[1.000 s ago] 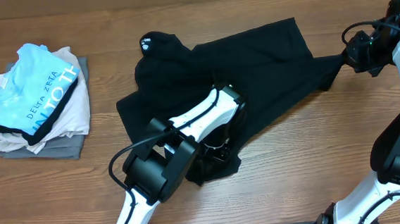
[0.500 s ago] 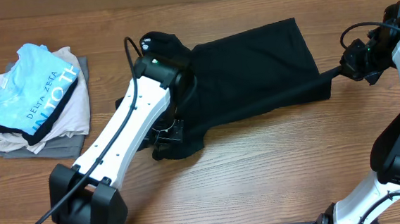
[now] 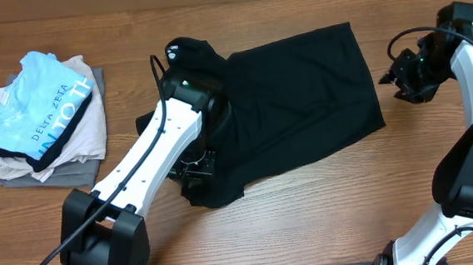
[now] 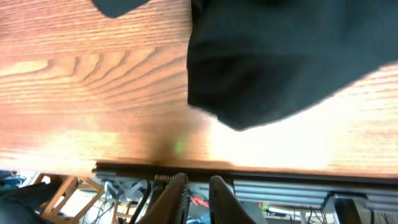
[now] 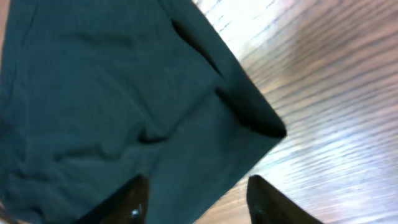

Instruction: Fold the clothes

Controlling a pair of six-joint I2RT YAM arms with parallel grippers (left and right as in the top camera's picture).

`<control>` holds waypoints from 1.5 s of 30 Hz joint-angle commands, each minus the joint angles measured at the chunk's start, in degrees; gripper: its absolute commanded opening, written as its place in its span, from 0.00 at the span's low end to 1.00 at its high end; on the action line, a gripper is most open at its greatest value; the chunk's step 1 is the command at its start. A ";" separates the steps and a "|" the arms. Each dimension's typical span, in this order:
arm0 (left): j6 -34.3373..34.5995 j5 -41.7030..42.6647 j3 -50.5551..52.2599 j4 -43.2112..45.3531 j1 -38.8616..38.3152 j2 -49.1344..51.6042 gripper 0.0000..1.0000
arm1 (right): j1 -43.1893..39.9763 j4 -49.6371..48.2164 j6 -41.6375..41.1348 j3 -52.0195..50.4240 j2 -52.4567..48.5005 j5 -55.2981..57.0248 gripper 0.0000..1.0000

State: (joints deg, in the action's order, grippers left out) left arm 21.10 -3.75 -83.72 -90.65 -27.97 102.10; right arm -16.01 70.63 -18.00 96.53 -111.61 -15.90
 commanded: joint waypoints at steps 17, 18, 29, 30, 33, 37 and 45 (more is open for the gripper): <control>-1.18 6.14 7.15 10.10 -0.28 -0.85 0.47 | -1.66 -25.66 -4.55 -23.08 -0.39 -7.74 0.52; -1.18 6.34 7.30 10.43 -0.28 -0.87 0.47 | -1.33 -27.04 -4.31 -23.87 -0.39 -8.92 0.49; -0.50 13.16 15.08 16.00 -0.31 -0.87 0.39 | -1.53 -20.44 -2.58 -21.35 3.37 -12.57 0.08; -0.02 13.27 16.06 17.16 -0.28 -0.87 0.40 | -1.64 -19.37 -2.58 -20.87 4.09 -12.24 0.08; 0.79 13.31 18.16 20.22 -0.26 -0.85 0.44 | -1.68 -17.22 -2.58 -20.17 5.31 -12.07 0.08; 0.79 13.29 19.82 24.00 -0.24 -0.85 0.44 | -1.68 -17.05 -2.62 -20.17 5.53 -11.17 0.11; 0.76 11.41 20.17 24.52 0.48 -0.87 0.04 | -1.68 -18.05 -2.58 -20.17 5.53 -11.21 0.06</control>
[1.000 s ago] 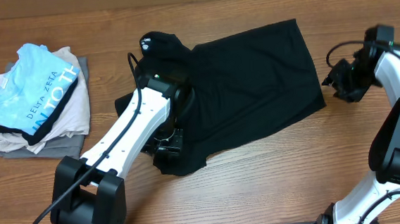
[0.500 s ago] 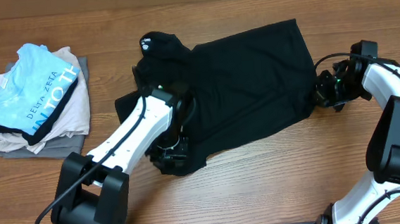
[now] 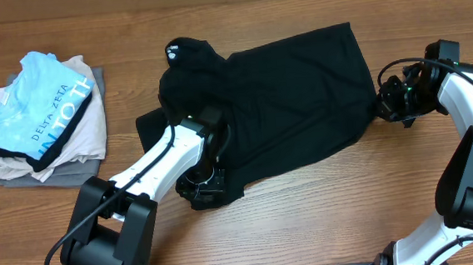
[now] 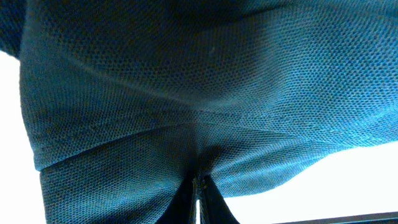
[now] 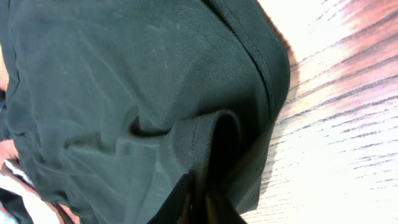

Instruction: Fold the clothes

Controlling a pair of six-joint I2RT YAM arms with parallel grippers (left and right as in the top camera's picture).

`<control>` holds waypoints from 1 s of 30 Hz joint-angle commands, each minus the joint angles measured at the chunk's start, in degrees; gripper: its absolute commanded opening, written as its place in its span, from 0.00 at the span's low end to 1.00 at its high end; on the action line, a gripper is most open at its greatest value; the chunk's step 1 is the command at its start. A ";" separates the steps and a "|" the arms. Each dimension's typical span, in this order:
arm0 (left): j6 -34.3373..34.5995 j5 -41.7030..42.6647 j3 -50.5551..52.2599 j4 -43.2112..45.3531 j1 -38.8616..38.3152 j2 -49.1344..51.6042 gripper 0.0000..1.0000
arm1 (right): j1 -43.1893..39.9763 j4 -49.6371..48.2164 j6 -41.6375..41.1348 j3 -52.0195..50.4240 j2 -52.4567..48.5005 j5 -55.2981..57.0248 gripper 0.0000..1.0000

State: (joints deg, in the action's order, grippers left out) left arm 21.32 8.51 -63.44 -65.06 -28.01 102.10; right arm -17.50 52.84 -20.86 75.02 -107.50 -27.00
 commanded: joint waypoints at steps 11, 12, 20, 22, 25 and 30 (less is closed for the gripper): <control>1.33 -13.03 -11.52 -16.50 12.20 -9.60 0.04 | -0.09 0.66 0.46 1.33 1.42 -5.07 0.04; 0.44 -12.98 -12.09 -15.43 13.29 -10.47 0.04 | -0.07 -0.26 0.42 1.33 1.42 -6.45 0.04; -6.93 -12.96 -12.66 0.35 16.83 -9.68 0.04 | 3.91 -15.61 -4.72 1.16 1.25 -7.10 0.16; -8.39 -13.27 -12.68 3.82 16.83 -8.44 0.04 | 5.40 -18.08 -4.72 1.18 1.20 -3.93 0.45; -8.92 -14.25 -12.68 5.42 16.85 -6.47 0.09 | 5.95 -17.84 -4.70 1.18 1.20 1.20 0.45; -9.16 -14.03 -12.68 4.13 16.85 -4.98 0.26 | 3.52 -15.21 -2.05 1.16 1.18 4.50 0.35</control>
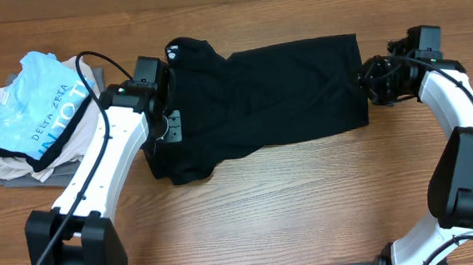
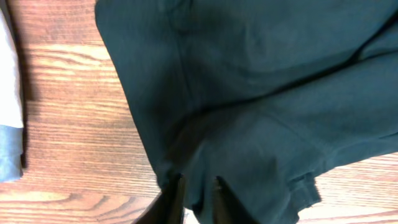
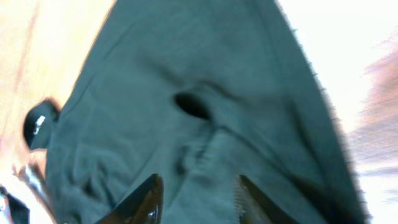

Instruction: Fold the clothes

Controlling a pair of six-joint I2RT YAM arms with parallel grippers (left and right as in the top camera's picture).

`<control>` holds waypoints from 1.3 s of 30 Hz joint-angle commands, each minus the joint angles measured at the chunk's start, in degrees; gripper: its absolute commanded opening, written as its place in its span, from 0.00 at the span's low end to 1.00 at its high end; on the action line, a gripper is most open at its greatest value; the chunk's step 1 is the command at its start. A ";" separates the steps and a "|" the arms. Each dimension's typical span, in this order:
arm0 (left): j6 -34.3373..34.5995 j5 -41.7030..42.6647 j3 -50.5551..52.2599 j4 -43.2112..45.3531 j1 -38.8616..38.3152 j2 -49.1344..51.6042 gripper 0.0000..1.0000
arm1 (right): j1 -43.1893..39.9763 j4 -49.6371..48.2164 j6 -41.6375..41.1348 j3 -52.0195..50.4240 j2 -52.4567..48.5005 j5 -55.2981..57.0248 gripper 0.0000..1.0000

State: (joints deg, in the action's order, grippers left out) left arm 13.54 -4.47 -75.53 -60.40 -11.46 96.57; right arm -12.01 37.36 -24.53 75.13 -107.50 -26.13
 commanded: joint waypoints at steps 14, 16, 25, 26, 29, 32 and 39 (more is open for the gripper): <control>-2.69 8.98 -0.59 -6.84 0.20 0.50 0.61 | 3.74 -4.96 15.93 -0.83 -5.20 6.14 0.35; -2.71 8.98 -0.59 -8.17 0.20 0.50 0.61 | 3.78 -5.73 15.61 -0.83 -6.80 5.35 0.35; -2.64 9.01 -0.59 -6.80 0.20 0.50 0.63 | 3.82 -5.31 18.69 -0.83 -9.31 -2.14 0.34; -2.67 8.98 -0.57 -6.67 0.20 0.50 0.63 | 3.82 -5.01 19.61 -0.83 -9.31 -4.07 0.33; -2.67 8.98 -0.59 -6.78 0.20 0.50 0.64 | 3.80 -4.07 20.50 -0.81 -9.25 -6.62 0.30; -2.69 8.96 -0.59 -6.88 0.20 0.50 0.64 | 3.52 -3.78 20.52 -0.81 -9.09 -6.84 0.28; -2.86 8.96 -0.57 -6.62 0.20 0.50 0.66 | 3.28 -6.51 20.48 0.13 -8.70 -7.02 0.31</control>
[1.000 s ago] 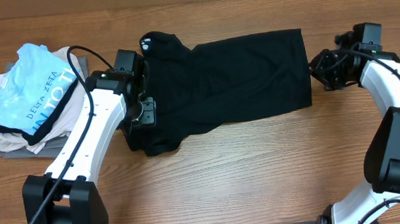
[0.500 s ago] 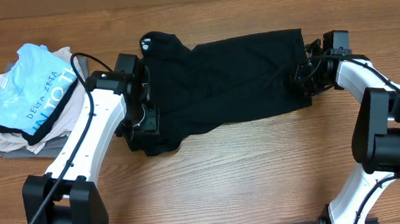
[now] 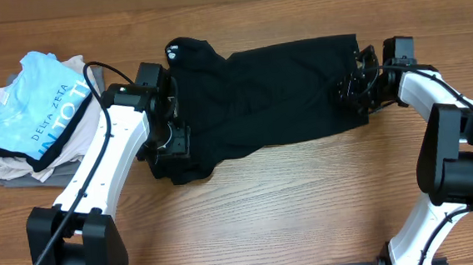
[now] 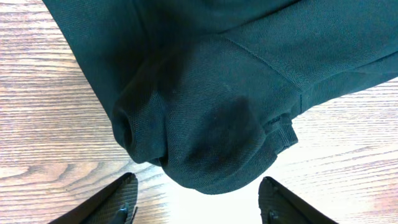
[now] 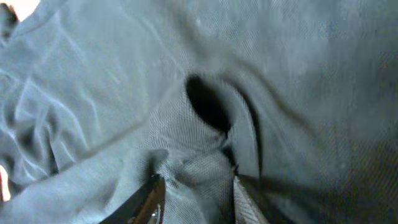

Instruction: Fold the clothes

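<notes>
A black shirt [image 3: 275, 88] lies spread across the middle of the table, with its collar end at the back left and a bunched lump [image 4: 205, 137] at its front left corner. My left gripper [image 3: 173, 149] hangs just above that lump. In the left wrist view the left gripper [image 4: 198, 182] is wide open, with nothing held. My right gripper [image 3: 352, 89] is down on the shirt's right edge. In the right wrist view the right gripper [image 5: 199, 182] has its fingers apart, with puckered cloth [image 5: 205, 112] between them.
A stack of folded clothes [image 3: 35, 113], topped by a light blue printed shirt, sits at the left of the wooden table [image 3: 309, 211]. Both arms' cables hang over the shirt's ends.
My left gripper, nearly shut on the shirt's front left part, now stands wide open over the lump left there. My right gripper has moved a little left onto the shirt's right edge.
At first the shirt lay skewed, the left gripper shut near its front corner and the right gripper open off to the right. Then both were shut on cloth. Then the shirt lay straighter and further back. Now the left has let go.
</notes>
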Controlling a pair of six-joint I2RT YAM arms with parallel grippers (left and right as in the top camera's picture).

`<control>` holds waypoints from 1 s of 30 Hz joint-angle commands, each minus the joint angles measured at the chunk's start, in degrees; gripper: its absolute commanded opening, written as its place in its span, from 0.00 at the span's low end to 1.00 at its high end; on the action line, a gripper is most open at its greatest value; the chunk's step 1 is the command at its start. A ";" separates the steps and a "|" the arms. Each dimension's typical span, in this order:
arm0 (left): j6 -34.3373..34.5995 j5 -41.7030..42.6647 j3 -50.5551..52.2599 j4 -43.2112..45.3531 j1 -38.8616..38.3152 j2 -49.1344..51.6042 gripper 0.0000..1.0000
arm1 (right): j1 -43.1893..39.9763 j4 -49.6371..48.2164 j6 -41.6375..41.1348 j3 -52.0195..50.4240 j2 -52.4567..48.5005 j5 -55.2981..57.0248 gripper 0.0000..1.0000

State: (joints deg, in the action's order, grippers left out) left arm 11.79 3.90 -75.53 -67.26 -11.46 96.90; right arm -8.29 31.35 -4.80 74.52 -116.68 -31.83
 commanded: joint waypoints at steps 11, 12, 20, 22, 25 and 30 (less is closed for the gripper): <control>-1.11 0.61 -0.57 -0.09 0.20 0.17 0.66 | -4.63 4.46 -1.42 1.81 6.21 -0.70 0.04; -1.11 0.63 -0.57 -0.07 0.20 0.17 0.67 | -5.49 5.16 -2.78 1.92 7.65 0.04 0.04; -1.09 0.79 -0.57 -0.11 0.20 0.17 0.67 | -10.19 20.76 -10.01 1.99 13.73 10.80 0.04; -1.14 1.62 -0.57 -0.59 0.20 0.17 0.67 | -10.21 25.22 -13.35 1.92 13.70 17.20 0.04; -1.44 4.63 -0.50 -1.49 0.17 0.17 0.67 | -10.21 27.52 -14.03 1.92 13.73 19.65 0.04; -4.52 9.53 2.14 0.00 -1.86 0.17 0.66 | -10.03 28.63 -14.38 1.92 13.73 19.54 0.04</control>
State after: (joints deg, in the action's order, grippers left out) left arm 9.91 9.54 -75.11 -67.64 -11.97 96.90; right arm -18.61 60.03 -17.80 75.85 -103.33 -14.94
